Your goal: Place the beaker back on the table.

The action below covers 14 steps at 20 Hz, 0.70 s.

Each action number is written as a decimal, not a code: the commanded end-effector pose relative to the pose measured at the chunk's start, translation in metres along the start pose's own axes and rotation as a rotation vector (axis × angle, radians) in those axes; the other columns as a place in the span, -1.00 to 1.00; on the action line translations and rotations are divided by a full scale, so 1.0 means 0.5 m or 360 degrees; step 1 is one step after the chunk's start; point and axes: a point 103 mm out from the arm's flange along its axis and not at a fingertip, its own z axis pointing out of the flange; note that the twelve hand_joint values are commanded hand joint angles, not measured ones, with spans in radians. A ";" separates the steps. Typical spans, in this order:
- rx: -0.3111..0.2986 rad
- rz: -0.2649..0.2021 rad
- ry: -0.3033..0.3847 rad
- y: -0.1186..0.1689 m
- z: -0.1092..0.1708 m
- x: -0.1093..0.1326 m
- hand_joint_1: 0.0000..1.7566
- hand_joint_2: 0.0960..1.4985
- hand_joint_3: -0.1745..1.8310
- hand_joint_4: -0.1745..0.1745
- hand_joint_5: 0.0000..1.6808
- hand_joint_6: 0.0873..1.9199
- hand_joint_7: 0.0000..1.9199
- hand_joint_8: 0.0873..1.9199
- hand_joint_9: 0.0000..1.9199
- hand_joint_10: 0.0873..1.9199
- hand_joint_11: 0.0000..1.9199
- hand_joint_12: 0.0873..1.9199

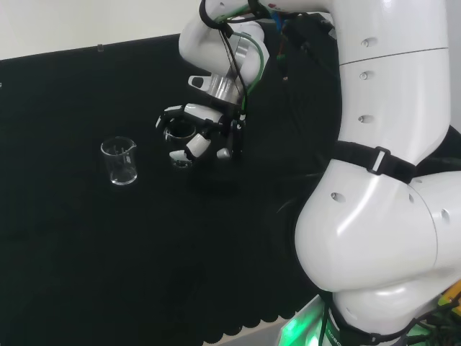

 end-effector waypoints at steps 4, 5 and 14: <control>-0.0025 0.0014 -0.0048 -0.003 -0.031 0.016 0.07 -0.69 0.10 -0.25 -0.54 -0.36 -0.21 -0.38 0.00 -1.00 -0.85 0.35; -0.0040 0.0017 -0.0049 -0.003 -0.038 0.018 0.06 -0.69 0.09 -0.25 -0.54 -0.37 -0.24 -0.38 -0.02 -1.00 -0.87 0.36; -0.0118 0.0065 -0.0079 -0.030 -0.087 0.025 0.04 -0.68 0.08 -0.26 -0.58 -0.51 -0.41 -0.41 -0.15 -1.00 -0.99 0.37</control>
